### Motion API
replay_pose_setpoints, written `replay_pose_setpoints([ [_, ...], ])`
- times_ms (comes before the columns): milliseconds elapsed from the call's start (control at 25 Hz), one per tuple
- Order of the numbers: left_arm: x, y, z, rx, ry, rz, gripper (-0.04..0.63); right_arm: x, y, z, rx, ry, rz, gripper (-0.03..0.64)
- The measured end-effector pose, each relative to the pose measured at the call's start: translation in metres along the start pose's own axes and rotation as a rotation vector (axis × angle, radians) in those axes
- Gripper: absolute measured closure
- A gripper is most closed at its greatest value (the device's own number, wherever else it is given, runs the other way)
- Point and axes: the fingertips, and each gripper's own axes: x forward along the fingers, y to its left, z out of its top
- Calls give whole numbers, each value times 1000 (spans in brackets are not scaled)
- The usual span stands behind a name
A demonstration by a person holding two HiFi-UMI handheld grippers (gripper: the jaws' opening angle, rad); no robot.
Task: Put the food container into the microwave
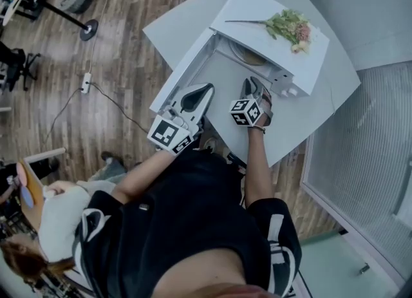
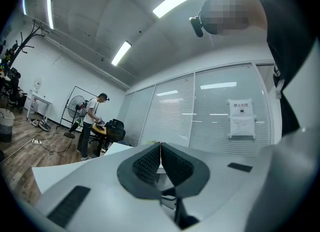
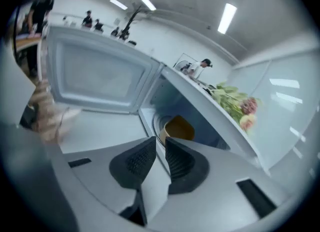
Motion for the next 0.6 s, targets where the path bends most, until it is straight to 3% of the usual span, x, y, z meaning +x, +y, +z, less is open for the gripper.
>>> replay_pose_setpoints([
  [120, -13, -21, 2, 5, -16, 4, 572, -62, -3, 8, 330, -134, 64, 560],
  [240, -32, -41, 1, 1, -18, 22, 572, -120, -7, 13, 551, -256, 98, 577],
  [440, -56, -68, 3, 16, -26, 34, 572, -195, -12, 22, 699, -392, 112, 588],
  [600, -70, -82, 5, 17, -26, 23, 572, -235, -5, 19, 715, -422, 88, 591],
])
